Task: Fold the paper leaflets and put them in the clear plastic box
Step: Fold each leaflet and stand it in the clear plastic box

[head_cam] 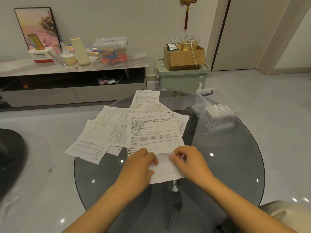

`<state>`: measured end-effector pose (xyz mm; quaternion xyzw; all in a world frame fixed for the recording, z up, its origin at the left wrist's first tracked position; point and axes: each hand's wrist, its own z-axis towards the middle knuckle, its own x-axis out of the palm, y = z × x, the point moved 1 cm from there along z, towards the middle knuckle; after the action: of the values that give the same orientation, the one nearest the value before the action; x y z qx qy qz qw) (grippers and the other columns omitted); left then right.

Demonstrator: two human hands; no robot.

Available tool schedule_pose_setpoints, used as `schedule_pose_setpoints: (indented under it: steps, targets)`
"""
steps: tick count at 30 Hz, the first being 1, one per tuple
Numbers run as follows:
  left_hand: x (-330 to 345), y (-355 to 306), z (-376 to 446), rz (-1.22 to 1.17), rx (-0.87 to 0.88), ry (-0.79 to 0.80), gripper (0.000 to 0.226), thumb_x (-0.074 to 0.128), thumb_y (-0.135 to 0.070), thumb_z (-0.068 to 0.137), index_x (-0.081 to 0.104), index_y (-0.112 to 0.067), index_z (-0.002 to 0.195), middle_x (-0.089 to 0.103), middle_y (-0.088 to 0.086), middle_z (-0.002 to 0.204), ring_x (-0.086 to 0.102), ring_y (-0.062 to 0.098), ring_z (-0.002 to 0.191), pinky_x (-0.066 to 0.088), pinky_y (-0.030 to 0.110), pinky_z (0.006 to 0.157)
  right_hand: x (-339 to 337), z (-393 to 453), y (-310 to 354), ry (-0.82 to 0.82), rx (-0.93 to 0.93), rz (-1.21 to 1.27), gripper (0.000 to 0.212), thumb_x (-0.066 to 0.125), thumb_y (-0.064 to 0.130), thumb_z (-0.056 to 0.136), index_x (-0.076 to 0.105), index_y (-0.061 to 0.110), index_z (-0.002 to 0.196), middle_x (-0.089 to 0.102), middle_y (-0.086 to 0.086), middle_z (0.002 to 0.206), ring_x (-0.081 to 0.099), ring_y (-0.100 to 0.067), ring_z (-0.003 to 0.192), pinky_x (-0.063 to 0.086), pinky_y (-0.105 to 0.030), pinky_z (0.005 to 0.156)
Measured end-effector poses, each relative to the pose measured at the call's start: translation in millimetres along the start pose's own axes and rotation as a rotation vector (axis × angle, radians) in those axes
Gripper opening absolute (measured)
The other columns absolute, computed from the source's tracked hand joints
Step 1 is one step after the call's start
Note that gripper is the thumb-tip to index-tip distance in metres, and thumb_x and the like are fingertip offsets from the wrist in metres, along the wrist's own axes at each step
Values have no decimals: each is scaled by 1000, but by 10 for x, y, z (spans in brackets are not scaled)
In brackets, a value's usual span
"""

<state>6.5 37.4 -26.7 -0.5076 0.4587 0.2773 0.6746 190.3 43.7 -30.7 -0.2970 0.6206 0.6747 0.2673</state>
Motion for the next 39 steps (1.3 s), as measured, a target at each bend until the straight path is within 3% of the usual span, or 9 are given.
schedule_pose_setpoints:
  steps: [4,8,12,19,22,25,31,34,39]
  targets:
    - [28,-16,-20,-8,70,-17,30,51,-33,88,58,-28,116,48,-11,110,49,12,103,39,23,89,-102,11,54,22,169,59,17,62,24,85,55,20,70,59,5,63,49,-7,61,37,-15,54]
    - [45,-43,-25,69,106,30,65,32,-69,72,54,-34,122,49,-16,115,46,7,108,34,23,96,-172,-8,73,136,301,146,6,58,12,81,59,10,86,72,1,66,62,-9,64,48,-17,57]
    - [80,-108,-42,138,160,40,79,32,-79,63,48,-36,127,44,-18,121,38,5,114,25,19,93,-217,-64,128,240,416,335,13,54,3,83,53,6,96,72,-4,68,57,-8,49,46,-15,45]
    - [83,-229,-73,84,218,-5,44,53,-55,85,49,-30,121,50,-15,117,41,6,109,21,15,87,-240,-127,164,362,522,598,19,55,1,87,49,8,103,69,-13,68,49,-10,43,26,-18,38]
    - [53,-243,-86,68,221,-7,34,49,-50,89,55,-30,115,59,-14,109,49,7,101,23,15,79,-236,-123,115,333,414,418,32,58,9,85,50,22,113,68,-5,67,52,-10,49,37,-18,42]
    - [31,-227,-76,10,197,10,29,46,-48,91,59,-30,110,63,-13,103,54,5,93,34,16,76,-234,-102,81,286,281,246,13,63,27,86,71,25,96,69,-3,79,61,-14,70,50,-24,69]
    - [9,-198,-29,-140,94,-5,21,44,-37,95,62,-27,100,64,-12,94,56,4,86,45,26,78,-209,-36,73,256,177,232,39,50,48,91,73,19,81,69,-4,86,56,-3,67,39,-14,62]
    - [19,-161,12,-225,46,-65,17,46,-31,96,61,-25,101,58,-13,94,52,0,84,43,15,75,-138,22,32,210,101,207,39,54,49,88,67,17,70,62,2,75,52,0,61,36,-13,57]
    - [66,-44,92,-238,-22,-124,27,56,-20,92,56,-23,118,45,-18,103,46,-9,83,35,3,76,8,67,-42,84,77,-45,19,66,46,81,62,29,88,49,13,90,46,-12,96,38,-22,78]
